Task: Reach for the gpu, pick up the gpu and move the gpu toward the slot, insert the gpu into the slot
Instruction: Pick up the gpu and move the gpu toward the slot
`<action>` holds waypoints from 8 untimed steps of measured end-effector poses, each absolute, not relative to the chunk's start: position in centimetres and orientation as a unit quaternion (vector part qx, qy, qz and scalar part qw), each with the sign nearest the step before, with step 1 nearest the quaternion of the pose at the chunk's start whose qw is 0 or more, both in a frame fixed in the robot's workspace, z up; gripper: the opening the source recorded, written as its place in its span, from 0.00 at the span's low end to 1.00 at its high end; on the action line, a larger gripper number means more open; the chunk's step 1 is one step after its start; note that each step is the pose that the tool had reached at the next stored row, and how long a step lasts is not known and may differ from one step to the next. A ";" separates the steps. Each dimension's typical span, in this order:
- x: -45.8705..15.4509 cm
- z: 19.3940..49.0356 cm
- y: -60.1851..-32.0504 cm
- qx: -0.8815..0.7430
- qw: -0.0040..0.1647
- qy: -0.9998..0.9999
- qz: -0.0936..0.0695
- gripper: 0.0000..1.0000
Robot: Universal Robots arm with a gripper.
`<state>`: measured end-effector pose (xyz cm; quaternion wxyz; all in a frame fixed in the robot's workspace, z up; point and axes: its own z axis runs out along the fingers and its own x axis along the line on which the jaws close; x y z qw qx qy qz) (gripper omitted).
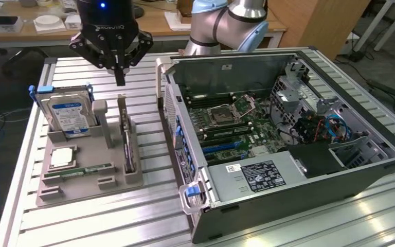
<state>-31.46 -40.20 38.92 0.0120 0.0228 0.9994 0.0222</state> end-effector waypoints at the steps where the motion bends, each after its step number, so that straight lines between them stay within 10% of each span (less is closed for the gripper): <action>1: -31.5 38.9 -40.2 0.023 0.012 0.999 0.022 0.10; 8: -31.5 38.9 -40.2 0.023 0.012 0.999 0.022 0.10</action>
